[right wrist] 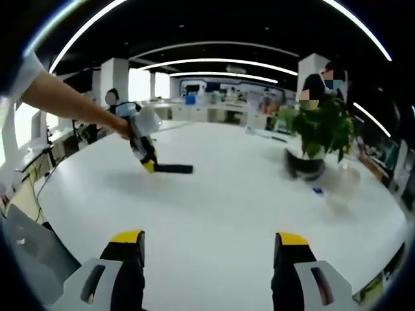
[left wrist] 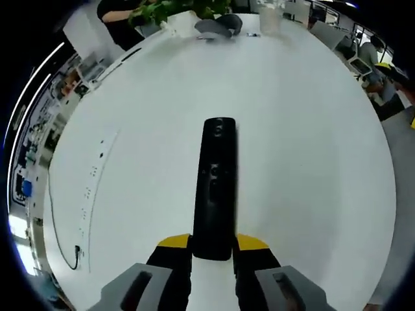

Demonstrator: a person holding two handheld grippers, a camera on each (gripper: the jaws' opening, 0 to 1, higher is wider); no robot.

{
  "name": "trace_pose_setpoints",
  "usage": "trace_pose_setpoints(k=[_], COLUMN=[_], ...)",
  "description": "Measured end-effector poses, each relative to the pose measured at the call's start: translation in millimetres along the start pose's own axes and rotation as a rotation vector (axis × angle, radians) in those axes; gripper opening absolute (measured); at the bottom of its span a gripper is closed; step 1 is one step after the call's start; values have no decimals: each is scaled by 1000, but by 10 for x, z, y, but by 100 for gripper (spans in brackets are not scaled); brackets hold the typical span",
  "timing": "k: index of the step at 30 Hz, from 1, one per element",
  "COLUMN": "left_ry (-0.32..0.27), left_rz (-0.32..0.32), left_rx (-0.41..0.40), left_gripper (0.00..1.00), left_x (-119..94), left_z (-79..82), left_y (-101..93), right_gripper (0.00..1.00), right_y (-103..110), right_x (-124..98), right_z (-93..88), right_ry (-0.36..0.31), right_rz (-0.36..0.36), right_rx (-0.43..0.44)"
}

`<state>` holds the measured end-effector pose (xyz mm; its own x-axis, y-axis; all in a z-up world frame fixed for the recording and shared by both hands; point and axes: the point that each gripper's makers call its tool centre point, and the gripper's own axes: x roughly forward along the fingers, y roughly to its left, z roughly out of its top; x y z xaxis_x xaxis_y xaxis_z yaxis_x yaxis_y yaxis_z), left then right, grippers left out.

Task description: Press the specified remote control buttons in sequence, fully releasing each button before pressing the next.

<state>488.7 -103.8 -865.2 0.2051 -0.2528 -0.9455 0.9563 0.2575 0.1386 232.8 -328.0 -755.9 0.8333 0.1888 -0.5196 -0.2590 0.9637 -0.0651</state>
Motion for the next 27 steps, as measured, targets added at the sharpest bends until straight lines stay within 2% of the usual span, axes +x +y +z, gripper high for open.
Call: trace_pose_setpoints(k=[4,7,14,18,19,20,23,27], left_ry=[11,25,33,42,43,41,48,42], left_rz=[12,7,3,23,-14,9,3,4], left_rx=[20,-10,-18,-17,-72,-37,-31,-61], left_gripper=[23,23,22,22,22,22,22,23], left_x=[2,-5,-54,-79,-74,-79,-91,-112], left_z=[9,0,-7,-37,-67,-73,-107,-135], left_y=[-21,-35,-182,-240,-340,-316,-430,-519], right_gripper=[80,79,77,77,77,77,77,77], right_y=[12,43,93,113,119,119,130,150], right_x=[2,0,-2,2,1,1,3,0], right_z=[-9,-2,-17,-28,-19,-14,-4,-11], right_ry=[7,3,12,18,13,10,7,9], right_rz=[7,24,38,42,45,44,50,54], right_rx=[-2,-2,-32,-46,-48,-51,-47,-63])
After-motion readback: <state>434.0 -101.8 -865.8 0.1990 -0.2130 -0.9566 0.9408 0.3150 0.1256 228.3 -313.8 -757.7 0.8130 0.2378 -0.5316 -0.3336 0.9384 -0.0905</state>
